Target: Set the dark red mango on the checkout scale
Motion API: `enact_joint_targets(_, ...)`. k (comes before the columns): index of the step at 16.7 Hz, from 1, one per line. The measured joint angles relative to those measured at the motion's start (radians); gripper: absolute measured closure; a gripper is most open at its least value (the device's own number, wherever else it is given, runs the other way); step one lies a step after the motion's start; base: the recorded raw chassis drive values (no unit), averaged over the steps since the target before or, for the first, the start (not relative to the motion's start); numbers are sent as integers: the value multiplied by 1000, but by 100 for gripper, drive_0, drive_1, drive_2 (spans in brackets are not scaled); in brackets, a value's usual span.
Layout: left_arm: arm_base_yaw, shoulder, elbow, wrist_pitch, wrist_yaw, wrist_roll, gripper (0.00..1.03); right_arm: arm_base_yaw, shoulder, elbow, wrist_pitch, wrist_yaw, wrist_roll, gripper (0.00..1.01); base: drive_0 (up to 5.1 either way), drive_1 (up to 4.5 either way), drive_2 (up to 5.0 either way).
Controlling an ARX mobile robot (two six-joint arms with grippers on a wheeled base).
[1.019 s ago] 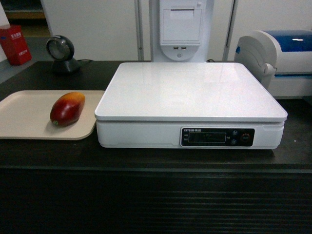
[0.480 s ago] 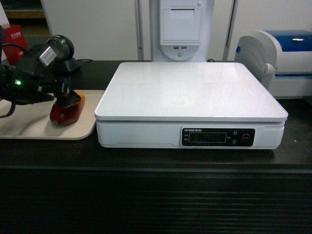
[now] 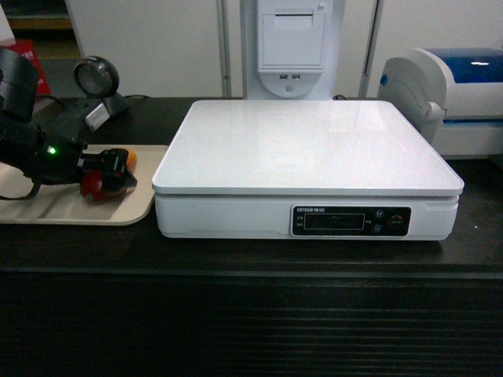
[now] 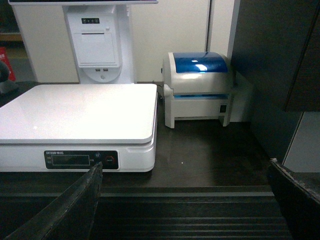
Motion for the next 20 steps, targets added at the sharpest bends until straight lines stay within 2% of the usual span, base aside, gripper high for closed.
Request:
enact_joint_targets(6, -5, 4, 17, 1, -21, 20, 5, 0, 0, 0, 0, 0, 0, 3, 0, 0, 0)
enact_joint_targets(7, -6, 4, 17, -2, -26, 30, 12, 0, 0, 0, 0, 0, 0, 3, 0, 0, 0)
enact_joint_targets(8, -8, 4, 16, -2, -30, 35, 28, 0, 0, 0, 0, 0, 0, 3, 0, 0, 0)
enact_joint_targets(9, -10, 4, 16, -1, -31, 37, 37, 0, 0, 0, 0, 0, 0, 3, 0, 0, 0)
enact_joint_targets(10, -10, 0, 6, 14, -31, 48, 40, 0, 0, 0, 0, 0, 0, 3, 0, 0, 0)
enact_joint_targets(13, -9, -48, -59, 33, -26, 47, 40, 0, 0, 0, 0, 0, 0, 3, 0, 0, 0)
enact_joint_targets(15, -16, -144, -133, 36, 19, 19, 41, 0, 0, 0, 0, 0, 0, 3, 0, 0, 0)
enact_joint_targets(17, -42, -267, -175, 62, 39, -3, 41, 0, 0, 0, 0, 0, 0, 3, 0, 0, 0)
enact_joint_targets(19, -102, -394, -191, 89, 70, -52, 41, 0, 0, 0, 0, 0, 0, 3, 0, 0, 0)
enact_joint_targets(20, -148, -453, -200, 107, 77, -87, 41, 0, 0, 0, 0, 0, 0, 3, 0, 0, 0)
